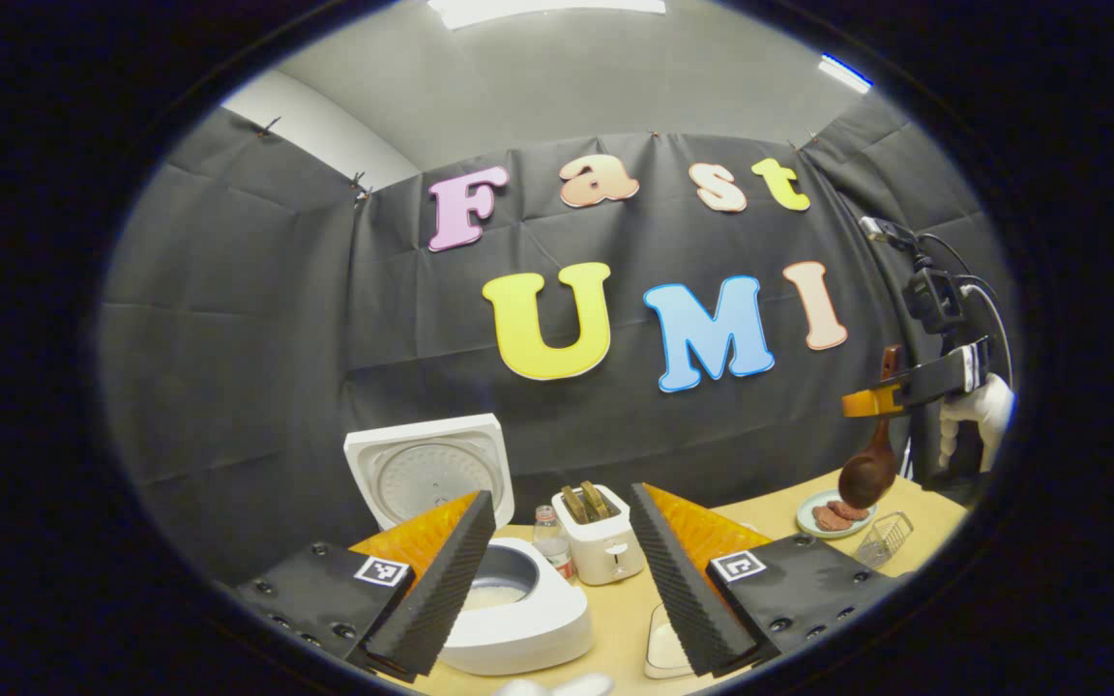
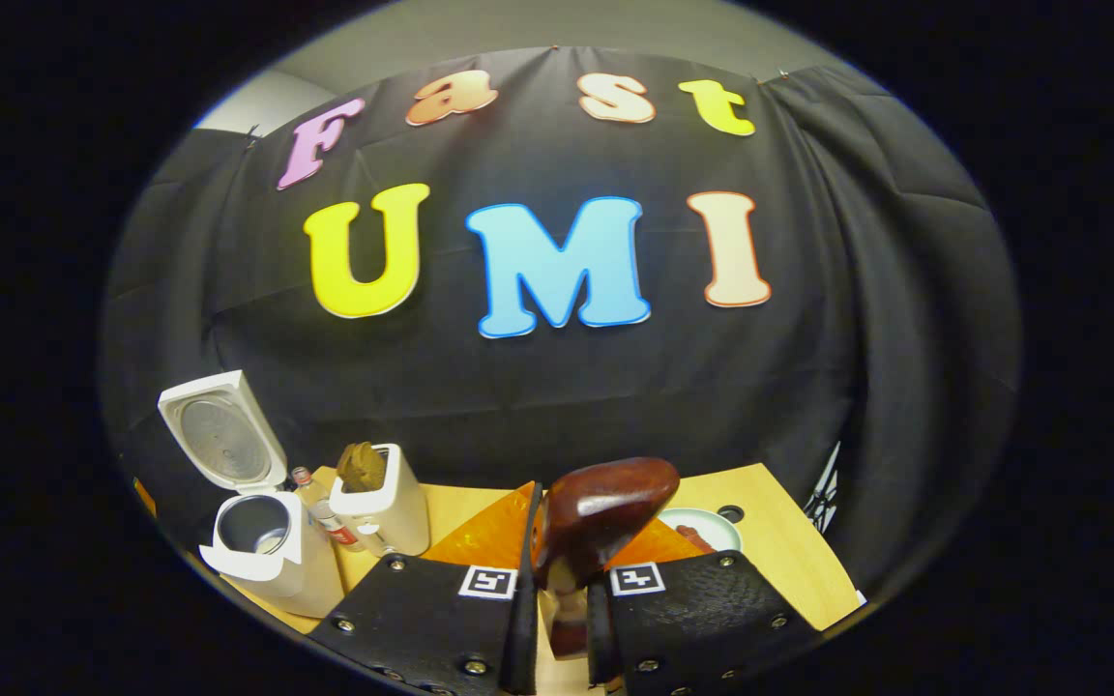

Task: Close the left gripper, press the button to open the rice cooker; take a wooden spoon from the chopstick holder with the right hand, scoop a spoonful of rice and pour it into the rice cooker, then put the wooden spoon back into the chopstick holder.

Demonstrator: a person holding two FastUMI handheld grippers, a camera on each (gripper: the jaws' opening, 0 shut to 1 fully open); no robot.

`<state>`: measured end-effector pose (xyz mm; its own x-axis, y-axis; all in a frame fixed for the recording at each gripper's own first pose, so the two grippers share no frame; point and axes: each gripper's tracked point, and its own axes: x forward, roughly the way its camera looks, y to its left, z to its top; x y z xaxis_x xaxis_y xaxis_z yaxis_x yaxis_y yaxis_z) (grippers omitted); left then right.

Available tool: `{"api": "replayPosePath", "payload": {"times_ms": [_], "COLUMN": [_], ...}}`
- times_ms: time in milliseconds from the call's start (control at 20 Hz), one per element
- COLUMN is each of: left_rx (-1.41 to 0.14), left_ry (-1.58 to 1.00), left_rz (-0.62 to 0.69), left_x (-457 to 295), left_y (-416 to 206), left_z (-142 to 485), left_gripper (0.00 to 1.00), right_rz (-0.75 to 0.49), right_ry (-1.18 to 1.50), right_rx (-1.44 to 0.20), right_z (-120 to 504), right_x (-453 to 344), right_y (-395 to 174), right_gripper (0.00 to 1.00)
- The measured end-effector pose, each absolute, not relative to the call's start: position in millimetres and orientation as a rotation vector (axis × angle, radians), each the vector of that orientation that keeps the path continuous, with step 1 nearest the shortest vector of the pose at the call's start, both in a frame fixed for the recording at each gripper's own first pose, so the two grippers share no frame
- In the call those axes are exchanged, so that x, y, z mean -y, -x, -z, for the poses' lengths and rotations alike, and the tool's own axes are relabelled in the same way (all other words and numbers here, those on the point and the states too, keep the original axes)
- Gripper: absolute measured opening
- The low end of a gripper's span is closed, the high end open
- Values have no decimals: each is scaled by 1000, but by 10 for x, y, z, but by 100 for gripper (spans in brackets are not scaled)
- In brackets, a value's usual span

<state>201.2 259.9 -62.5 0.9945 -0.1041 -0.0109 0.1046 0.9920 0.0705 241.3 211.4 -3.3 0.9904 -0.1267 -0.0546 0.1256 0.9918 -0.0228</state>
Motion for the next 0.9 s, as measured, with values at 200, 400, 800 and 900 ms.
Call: {"api": "replayPosePath", "payload": {"times_ms": [200,400,800,900], "left_rx": [-26,-39,-58,-60], "left_ry": [-78,-78,-78,-81], "left_rz": [73,40,35,28], "left_x": [-2857,-3063,-3172,-3212], "left_y": [-1933,-1851,-1714,-1731], "left_z": [725,769,917,926], "left_gripper": [99,96,99,96], "right_rz": [24,-24,-46,-46], "right_ry": [74,120,340,437], "right_rx": [-103,-160,-239,-246], "right_z": [373,768,1500,1685], "right_x": [-2811,-3188,-3448,-3460], "right_y": [-2485,-2533,-2655,-2692], "right_gripper": [21,21,21,21]}}
